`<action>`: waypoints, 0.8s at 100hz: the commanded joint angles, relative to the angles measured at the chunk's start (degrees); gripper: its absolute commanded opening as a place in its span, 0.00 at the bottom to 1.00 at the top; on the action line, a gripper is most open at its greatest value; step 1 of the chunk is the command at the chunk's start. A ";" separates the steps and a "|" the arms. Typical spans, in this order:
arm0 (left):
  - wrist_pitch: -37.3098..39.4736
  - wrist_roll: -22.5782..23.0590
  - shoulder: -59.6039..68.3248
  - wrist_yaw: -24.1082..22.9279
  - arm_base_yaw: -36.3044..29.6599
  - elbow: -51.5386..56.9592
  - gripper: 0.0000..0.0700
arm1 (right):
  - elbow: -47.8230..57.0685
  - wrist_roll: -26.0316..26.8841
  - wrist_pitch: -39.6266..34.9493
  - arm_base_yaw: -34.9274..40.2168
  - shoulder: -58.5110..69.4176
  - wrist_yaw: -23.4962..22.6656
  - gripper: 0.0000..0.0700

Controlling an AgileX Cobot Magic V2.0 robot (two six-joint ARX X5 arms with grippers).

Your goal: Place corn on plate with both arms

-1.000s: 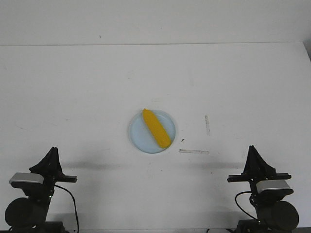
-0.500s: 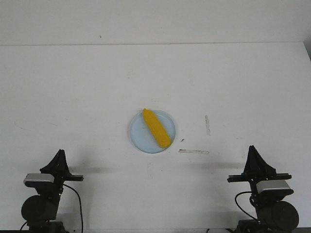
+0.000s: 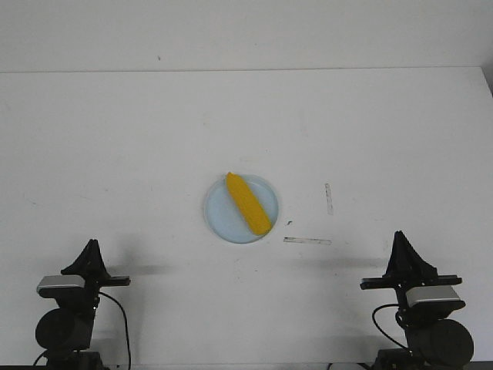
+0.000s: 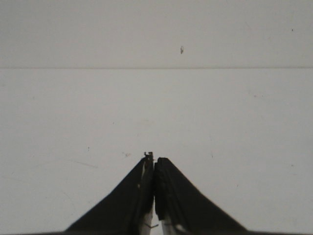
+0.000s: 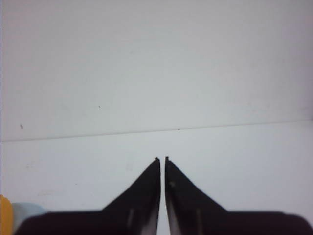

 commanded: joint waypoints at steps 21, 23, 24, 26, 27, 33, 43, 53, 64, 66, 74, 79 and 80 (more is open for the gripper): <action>3.56 -0.28 -0.07 2.10 0.00 -1.18 0.00 | 0.55 0.94 0.74 0.04 0.02 0.00 0.02; 3.50 -0.33 -0.07 2.23 0.00 -1.18 0.00 | 0.55 0.92 0.74 0.04 0.02 0.00 0.02; 3.48 -0.31 -0.07 2.25 0.00 -1.18 0.00 | 0.55 0.94 0.74 0.04 0.02 0.00 0.02; 3.41 -0.31 -0.07 2.25 0.00 -1.18 0.00 | 0.55 0.94 0.74 0.04 0.02 0.00 0.02; 3.39 -0.31 -0.07 2.25 0.00 -1.18 0.00 | 0.55 0.92 0.74 0.04 0.02 0.00 0.02; 3.26 -0.31 -0.07 2.25 0.00 -1.18 0.00 | 0.55 0.92 0.74 0.04 0.02 0.00 0.02; 3.08 -0.31 -0.07 2.25 0.00 -1.18 0.00 | 0.55 0.94 0.74 0.04 0.02 0.00 0.02; 3.08 -0.31 -0.07 2.25 0.00 -1.18 0.00 | 0.55 0.92 0.74 0.04 0.02 0.00 0.02; 3.08 -0.31 -0.07 2.25 0.00 -1.18 0.00 | 0.55 0.94 0.74 0.04 0.02 0.00 0.02; 3.08 -0.31 -0.07 2.25 0.00 -1.18 0.00 | 0.55 0.92 0.77 0.04 0.02 0.00 0.02; 3.08 -0.31 -0.07 2.25 0.00 -1.18 0.00 | 0.55 0.94 0.74 0.04 0.02 0.00 0.02; 3.08 -0.31 -0.07 2.25 0.00 -1.18 0.00 | 0.55 0.94 0.74 0.04 0.02 0.00 0.02; 3.08 -0.31 -0.07 2.25 0.00 -1.18 0.00 | 0.55 0.94 0.74 0.04 0.02 0.00 0.02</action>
